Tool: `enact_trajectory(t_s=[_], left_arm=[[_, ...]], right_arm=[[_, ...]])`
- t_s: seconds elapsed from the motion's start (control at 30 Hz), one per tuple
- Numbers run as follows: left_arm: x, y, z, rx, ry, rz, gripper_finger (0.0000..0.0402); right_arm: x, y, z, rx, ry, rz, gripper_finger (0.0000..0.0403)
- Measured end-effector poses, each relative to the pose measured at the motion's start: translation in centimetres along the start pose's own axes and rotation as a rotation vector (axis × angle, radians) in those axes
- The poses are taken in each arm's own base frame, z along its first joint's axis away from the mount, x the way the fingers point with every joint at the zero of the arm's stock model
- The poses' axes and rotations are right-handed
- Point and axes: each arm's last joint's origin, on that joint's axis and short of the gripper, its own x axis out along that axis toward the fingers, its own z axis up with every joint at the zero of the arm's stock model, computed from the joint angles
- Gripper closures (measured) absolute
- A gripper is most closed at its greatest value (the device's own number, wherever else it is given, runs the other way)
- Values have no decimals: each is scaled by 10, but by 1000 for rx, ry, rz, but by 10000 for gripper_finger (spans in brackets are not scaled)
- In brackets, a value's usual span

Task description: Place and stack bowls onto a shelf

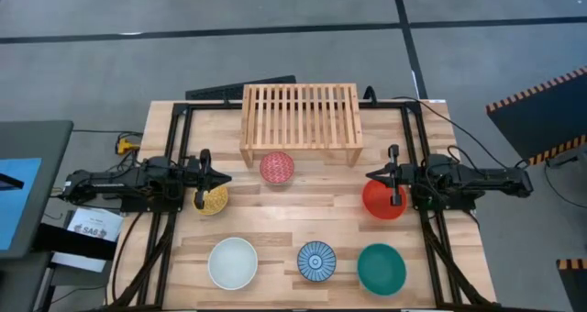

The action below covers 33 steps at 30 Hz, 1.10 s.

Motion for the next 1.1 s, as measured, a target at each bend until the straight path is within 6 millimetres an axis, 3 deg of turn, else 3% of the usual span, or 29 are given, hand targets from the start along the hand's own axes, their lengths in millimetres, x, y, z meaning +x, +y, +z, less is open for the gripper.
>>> enact_trajectory(t_s=[0.23, 0.4, 0.5, 0.6, 0.8, 0.93, 1.1], left_arm=[[0, 0, 0, 0, 0, 0, 401], [0, 0, 0, 0, 1, 0, 401], [0, 0, 0, 0, 1, -1, 401], [0, 0, 0, 0, 0, -1, 401], [0, 0, 0, 0, 0, -1, 401], [0, 0, 0, 0, 0, -1, 401], [0, 0, 0, 0, 0, 0, 402]], right_arm=[[0, -1, 7, 11, -70, -4, 367], [-10, -6, 46, 428, -429, 84, 367], [-18, -11, 66, 691, -540, 154, 367], [-15, -11, 88, 782, -465, 259, 367], [12, -5, 142, 747, -257, 476, 367], [41, 5, 164, 778, -135, 551, 364], [88, 20, 172, 928, 134, 514, 326]])
